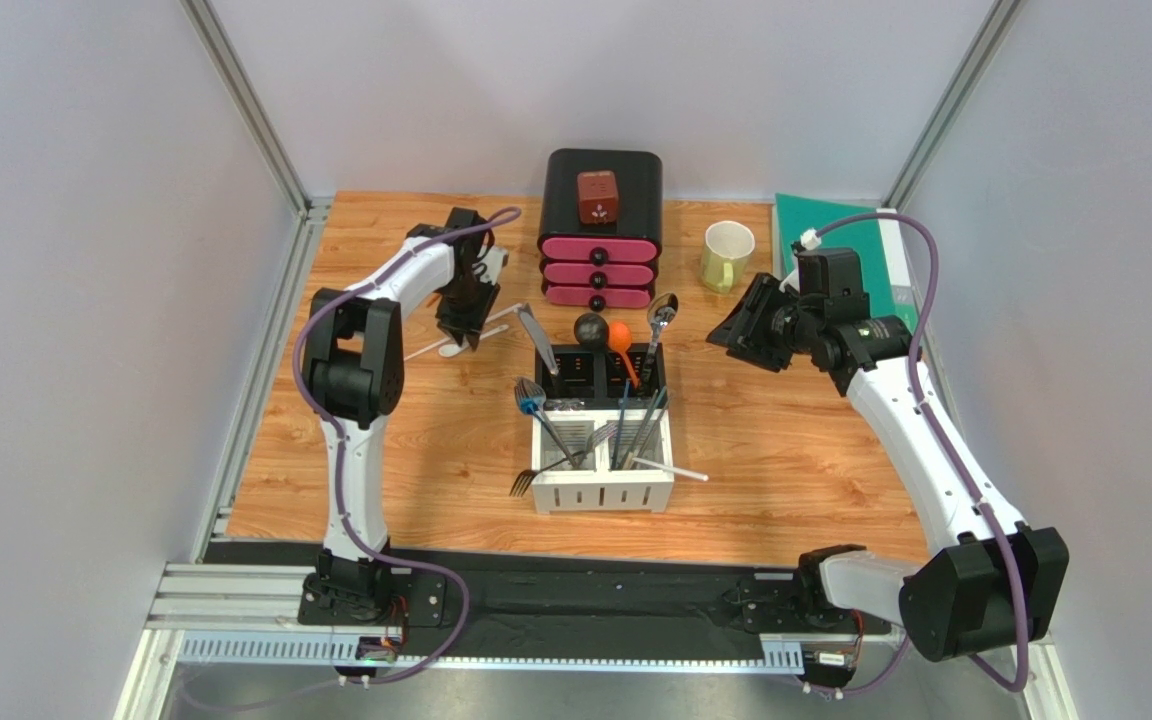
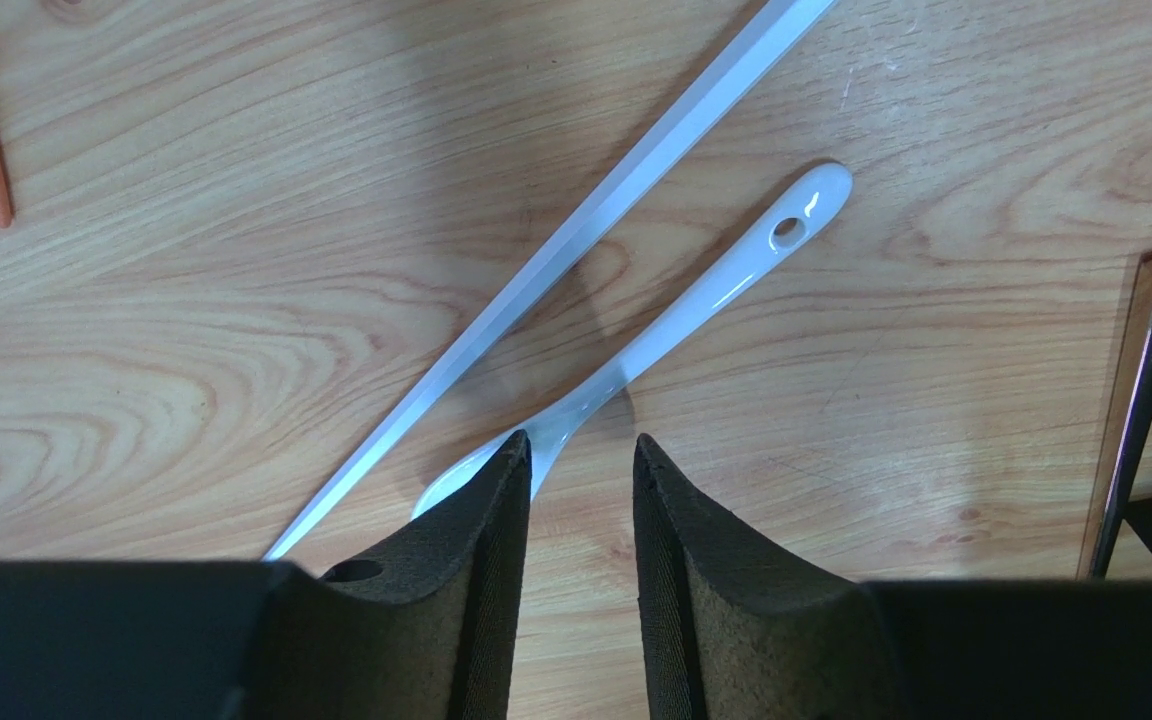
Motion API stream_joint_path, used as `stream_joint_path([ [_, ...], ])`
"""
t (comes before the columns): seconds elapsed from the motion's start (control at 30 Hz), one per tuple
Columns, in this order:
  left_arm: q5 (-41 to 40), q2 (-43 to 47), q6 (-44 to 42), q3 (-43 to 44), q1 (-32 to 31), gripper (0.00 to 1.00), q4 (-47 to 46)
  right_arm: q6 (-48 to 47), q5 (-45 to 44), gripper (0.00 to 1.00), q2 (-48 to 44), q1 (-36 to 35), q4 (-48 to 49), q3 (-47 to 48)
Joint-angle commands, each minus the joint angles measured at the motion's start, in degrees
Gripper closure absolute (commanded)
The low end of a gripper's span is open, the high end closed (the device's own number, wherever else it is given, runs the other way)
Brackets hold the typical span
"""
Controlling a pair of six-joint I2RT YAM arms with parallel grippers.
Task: Sort the eating utensils into containers
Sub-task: Pick up the spoon from the center of the board.
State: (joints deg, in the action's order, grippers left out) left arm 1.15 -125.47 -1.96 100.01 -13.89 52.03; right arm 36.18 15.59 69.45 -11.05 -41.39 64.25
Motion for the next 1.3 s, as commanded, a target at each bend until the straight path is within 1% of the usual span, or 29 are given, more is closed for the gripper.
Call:
stream_joint_path([
  [0.0, -1.0, 2.3, -1.3, 2.1, -0.2, 0.62, 0.8, -0.6, 0.9, 0.55, -0.8, 0.4, 0.3, 2.5],
  [0.2, -1.1, 2.9, -1.8, 4.3, -0.3, 0.62, 1.2, -0.8, 0.8, 0.55, -0.6, 0.4, 0.1, 2.4],
  [0.43, 0.5, -3.0, -1.3, 9.2, -0.4, 0.62, 4.2, -1.4, 0.6, 0.55, -0.1, 0.7, -0.2, 2.9],
  [0.87, 4.5, -3.6, -1.4, 6.4, -0.5, 0.63, 4.7, -1.1, 0.5, 0.55, 0.3, 1.1, -0.2, 2.9],
  [1.03, 4.5, -3.7, -1.6, 5.8, -0.6, 0.65, 4.7, -1.0, 0.6, 0.55, 0.1, 1.4, -0.2, 3.0],
  [1.27, 3.6, -4.1, -1.2, 7.1, -0.7, 0.66, 6.0, -0.9, 0.8, 0.55, 0.2, 1.5, -0.1, 3.6],
])
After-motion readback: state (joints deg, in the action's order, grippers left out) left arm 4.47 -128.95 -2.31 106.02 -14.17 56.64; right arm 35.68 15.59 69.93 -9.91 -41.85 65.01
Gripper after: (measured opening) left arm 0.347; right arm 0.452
